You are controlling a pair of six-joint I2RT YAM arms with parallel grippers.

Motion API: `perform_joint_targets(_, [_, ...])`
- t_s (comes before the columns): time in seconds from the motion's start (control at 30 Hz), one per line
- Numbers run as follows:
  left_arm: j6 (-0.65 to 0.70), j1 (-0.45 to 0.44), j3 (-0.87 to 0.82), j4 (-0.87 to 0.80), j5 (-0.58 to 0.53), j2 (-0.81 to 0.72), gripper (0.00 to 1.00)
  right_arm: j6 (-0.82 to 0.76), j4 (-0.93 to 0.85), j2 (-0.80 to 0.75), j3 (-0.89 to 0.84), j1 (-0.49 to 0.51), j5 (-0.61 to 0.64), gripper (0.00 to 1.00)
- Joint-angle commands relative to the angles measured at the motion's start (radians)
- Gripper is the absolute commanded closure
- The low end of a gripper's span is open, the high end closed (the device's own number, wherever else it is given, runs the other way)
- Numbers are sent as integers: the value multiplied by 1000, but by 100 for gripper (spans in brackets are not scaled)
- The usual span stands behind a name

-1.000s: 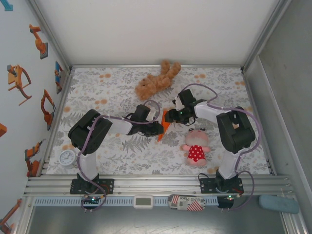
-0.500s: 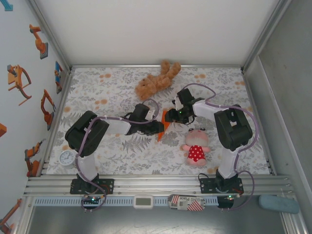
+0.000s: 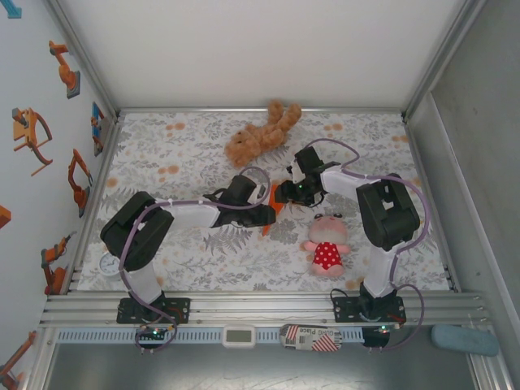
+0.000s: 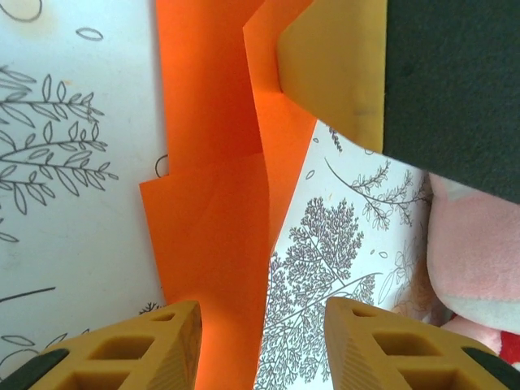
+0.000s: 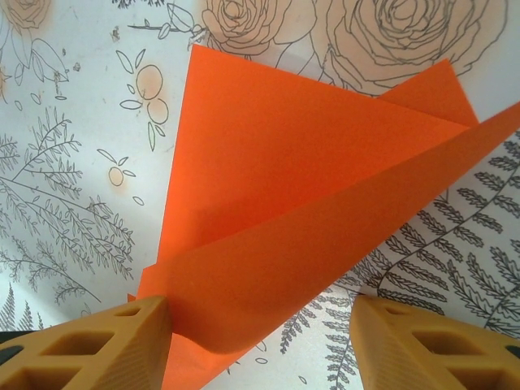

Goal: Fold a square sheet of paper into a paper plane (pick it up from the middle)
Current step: Fold the wing for the fifth time at the center of the table.

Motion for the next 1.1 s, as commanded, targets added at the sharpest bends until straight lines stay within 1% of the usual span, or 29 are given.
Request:
perform_joint_targets(0.0, [35, -4, 38, -42, -33, 17, 57, 11, 17, 59, 10, 6, 21, 40])
perform_joint_targets(0.23, [44, -4, 68, -43, -23, 46, 60, 13, 15, 62, 9, 5, 16, 40])
perform_joint_targets(0.43, [48, -2, 101, -36, -7, 95, 65, 12, 17, 63, 4, 5, 13, 40])
perform_joint_targets(0.8, [61, 10, 119, 15, 15, 126, 72, 15, 16, 67, 3, 5, 10, 41])
perform_joint_targets(1.07, [62, 19, 118, 70, 24, 136, 73, 14, 15, 68, 3, 5, 8, 41])
